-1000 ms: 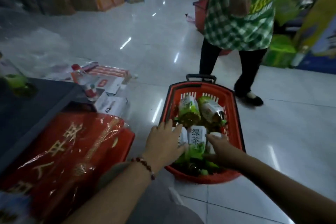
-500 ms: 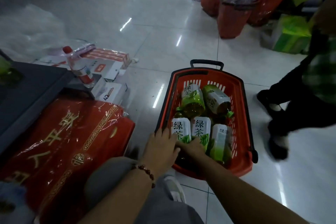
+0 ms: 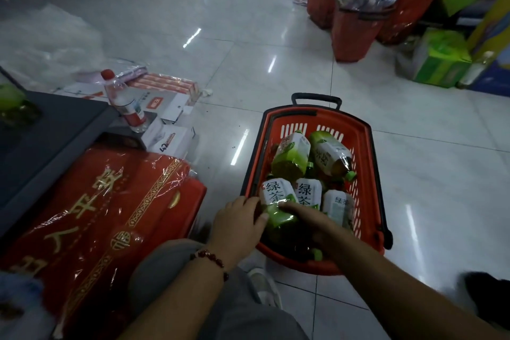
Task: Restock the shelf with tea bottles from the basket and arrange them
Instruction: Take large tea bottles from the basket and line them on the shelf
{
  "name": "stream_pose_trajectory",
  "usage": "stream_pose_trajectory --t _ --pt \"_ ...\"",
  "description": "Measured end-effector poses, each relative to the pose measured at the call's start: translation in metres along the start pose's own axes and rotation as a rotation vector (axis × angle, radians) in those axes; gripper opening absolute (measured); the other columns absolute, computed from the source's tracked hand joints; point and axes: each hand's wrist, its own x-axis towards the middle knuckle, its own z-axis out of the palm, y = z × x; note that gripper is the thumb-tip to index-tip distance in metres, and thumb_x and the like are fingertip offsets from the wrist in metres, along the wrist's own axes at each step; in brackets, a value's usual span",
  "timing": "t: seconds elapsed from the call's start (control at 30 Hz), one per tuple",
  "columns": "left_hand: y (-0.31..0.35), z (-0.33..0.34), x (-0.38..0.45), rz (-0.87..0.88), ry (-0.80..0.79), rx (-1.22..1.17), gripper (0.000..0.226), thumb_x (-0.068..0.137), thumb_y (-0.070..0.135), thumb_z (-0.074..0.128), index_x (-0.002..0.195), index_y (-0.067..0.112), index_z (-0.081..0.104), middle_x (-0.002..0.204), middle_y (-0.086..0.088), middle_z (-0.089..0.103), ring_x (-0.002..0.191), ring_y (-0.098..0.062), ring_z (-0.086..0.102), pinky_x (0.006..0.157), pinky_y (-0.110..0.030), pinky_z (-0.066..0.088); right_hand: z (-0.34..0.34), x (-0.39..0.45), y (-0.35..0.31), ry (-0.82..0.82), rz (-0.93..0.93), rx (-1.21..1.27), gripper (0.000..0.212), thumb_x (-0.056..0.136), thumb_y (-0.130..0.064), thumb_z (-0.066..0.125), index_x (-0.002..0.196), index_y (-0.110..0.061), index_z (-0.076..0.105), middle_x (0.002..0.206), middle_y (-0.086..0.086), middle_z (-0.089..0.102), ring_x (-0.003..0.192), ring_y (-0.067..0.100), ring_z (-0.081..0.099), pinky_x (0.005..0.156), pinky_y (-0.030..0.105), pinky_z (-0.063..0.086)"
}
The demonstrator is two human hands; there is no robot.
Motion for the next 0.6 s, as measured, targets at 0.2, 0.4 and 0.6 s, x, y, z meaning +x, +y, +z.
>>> stream_pose_trajectory --t 0.2,0.4,0.6 --pt "0.001 -0.025 -0.008 -0.233 -0.038 -0.726 0.057 0.099 0.052 0.048 0.149 0.026 0.038 0.132 0.008 0.054 0.116 -0.011 0.052 0.096 -0.031 0.043 -0.007 -0.052 -0.019 -0.131 -0.141 0.001 0.055 0.077 -0.041 0.077 0.122 -0.015 0.059 0.112 0.014 0.072 0.102 0.032 0.07 0.093 0.049 0.055" --pt "0.014 -0.05 -0.022 -0.243 -0.031 -1.248 0.097 0.062 0.092 0.053 0.141 0.036 0.047 0.131 -0.001 0.065 0.117 -0.022 0.064 0.095 -0.046 0.054 0.01 -0.104 -0.048 -0.264 -0.339 -0.102 0.054 0.082 -0.039 0.074 0.124 -0.008 0.06 0.112 0.012 0.073 0.103 0.03 0.071 0.093 0.046 0.055" --pt "0.03 -0.098 -0.053 -0.151 0.187 -1.36 0.09 0.064 0.064 0.073 0.143 0.041 0.037 0.121 0.006 0.069 0.106 -0.018 0.07 0.091 -0.048 0.058 0.053 -0.148 -0.07 -0.269 -0.536 -0.219 0.081 0.064 -0.048 0.084 0.13 -0.017 0.05 0.116 0.009 0.07 0.098 0.026 0.072 0.092 0.049 0.056"
